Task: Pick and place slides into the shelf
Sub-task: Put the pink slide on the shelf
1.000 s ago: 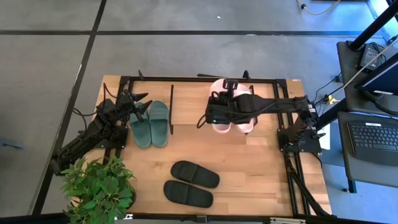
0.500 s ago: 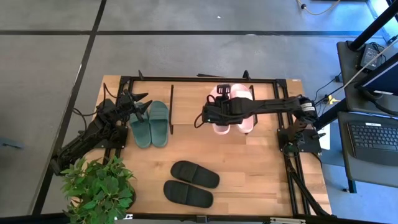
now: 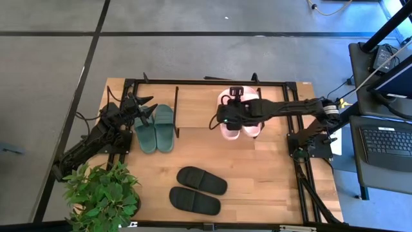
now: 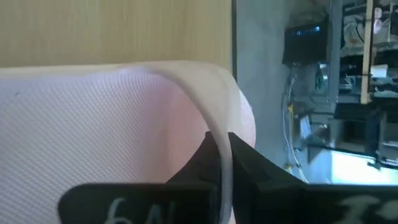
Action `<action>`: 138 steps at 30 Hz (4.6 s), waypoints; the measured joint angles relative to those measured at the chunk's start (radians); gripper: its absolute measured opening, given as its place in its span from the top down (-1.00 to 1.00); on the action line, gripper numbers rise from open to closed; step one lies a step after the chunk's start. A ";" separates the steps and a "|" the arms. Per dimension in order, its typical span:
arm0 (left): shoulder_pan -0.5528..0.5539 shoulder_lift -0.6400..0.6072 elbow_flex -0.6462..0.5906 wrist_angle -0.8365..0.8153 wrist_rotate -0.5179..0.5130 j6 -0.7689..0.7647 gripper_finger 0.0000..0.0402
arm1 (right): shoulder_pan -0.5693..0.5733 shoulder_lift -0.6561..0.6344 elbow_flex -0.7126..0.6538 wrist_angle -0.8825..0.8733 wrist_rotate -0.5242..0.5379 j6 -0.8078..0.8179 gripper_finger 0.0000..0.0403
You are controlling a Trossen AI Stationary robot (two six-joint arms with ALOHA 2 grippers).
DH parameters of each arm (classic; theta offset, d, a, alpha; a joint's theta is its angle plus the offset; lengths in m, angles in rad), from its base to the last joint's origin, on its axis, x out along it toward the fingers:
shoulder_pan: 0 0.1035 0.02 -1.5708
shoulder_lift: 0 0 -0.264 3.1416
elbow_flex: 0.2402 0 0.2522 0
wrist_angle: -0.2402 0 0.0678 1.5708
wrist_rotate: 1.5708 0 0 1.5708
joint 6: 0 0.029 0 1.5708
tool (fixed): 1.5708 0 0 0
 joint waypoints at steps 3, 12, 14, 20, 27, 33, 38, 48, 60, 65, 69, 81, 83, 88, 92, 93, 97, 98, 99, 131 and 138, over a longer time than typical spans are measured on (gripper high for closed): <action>0.000 0.000 0.000 0.000 0.000 0.000 -0.08 | 0.000 -0.057 -0.077 0.115 -0.019 -0.046 0.94; 0.000 0.000 0.000 0.000 0.000 0.000 -0.08 | -0.024 -0.115 -0.198 0.241 -0.016 -0.092 0.94; 0.000 0.000 0.000 0.000 0.000 0.000 -0.08 | -0.026 -0.116 -0.197 0.248 -0.014 -0.094 0.94; 0.000 0.000 0.000 0.000 0.000 0.000 -0.08 | -0.026 -0.116 -0.174 0.227 0.037 -0.093 0.94; 0.000 0.000 0.000 0.000 0.000 0.000 -0.08 | -0.026 -0.116 -0.172 0.169 0.029 -0.063 0.94; 0.000 0.000 0.000 0.000 0.000 0.000 -0.08 | -0.026 -0.116 -0.172 0.157 0.029 -0.058 0.94; 0.000 0.000 0.000 0.000 0.000 0.000 -0.08 | -0.026 -0.115 -0.172 0.157 0.029 -0.054 0.94; 0.000 0.000 0.000 0.000 0.000 0.000 -0.08 | -0.026 -0.115 -0.172 0.153 0.029 -0.037 0.59; 0.000 0.000 0.000 0.000 0.000 0.000 -0.08 | -0.026 -0.115 -0.172 0.157 0.038 -0.036 0.56; 0.000 0.000 0.000 0.000 0.000 0.000 -0.08 | -0.026 -0.115 -0.172 0.158 0.038 -0.036 0.55; 0.000 0.000 0.000 0.000 0.000 0.000 -0.08 | -0.026 -0.115 -0.172 0.158 0.040 -0.036 0.55; 0.000 0.000 0.000 0.000 0.000 0.000 -0.08 | -0.026 -0.115 -0.172 0.157 0.041 -0.036 0.55; 0.000 0.000 0.000 0.000 0.000 0.000 -0.08 | -0.026 -0.115 -0.172 0.156 0.041 -0.036 0.55; 0.000 0.000 0.000 0.000 0.000 0.000 -0.08 | -0.026 -0.115 -0.172 0.155 0.041 -0.036 0.55; 0.000 0.000 0.000 0.000 0.000 0.000 -0.08 | -0.026 -0.115 -0.172 0.148 0.041 -0.037 0.55; 0.000 0.000 0.000 0.000 0.000 0.000 -0.08 | -0.026 -0.115 -0.172 0.144 0.041 -0.037 0.55; 0.000 0.000 0.000 0.000 0.000 0.000 -0.08 | -0.026 -0.115 -0.172 0.141 0.041 -0.037 0.50; 0.000 0.000 0.000 0.000 0.000 0.000 -0.08 | -0.026 -0.115 -0.172 0.140 0.041 -0.036 0.47; 0.000 0.000 0.000 0.000 0.000 0.000 -0.08 | -0.026 -0.115 -0.172 0.140 0.041 -0.035 0.44; 0.000 0.000 0.000 0.000 0.000 0.000 -0.08 | 0.018 -0.115 -0.171 0.118 0.097 0.013 0.19; 0.000 0.000 0.000 0.000 0.000 0.000 -0.08 | 0.029 -0.115 -0.171 0.054 0.049 0.057 0.22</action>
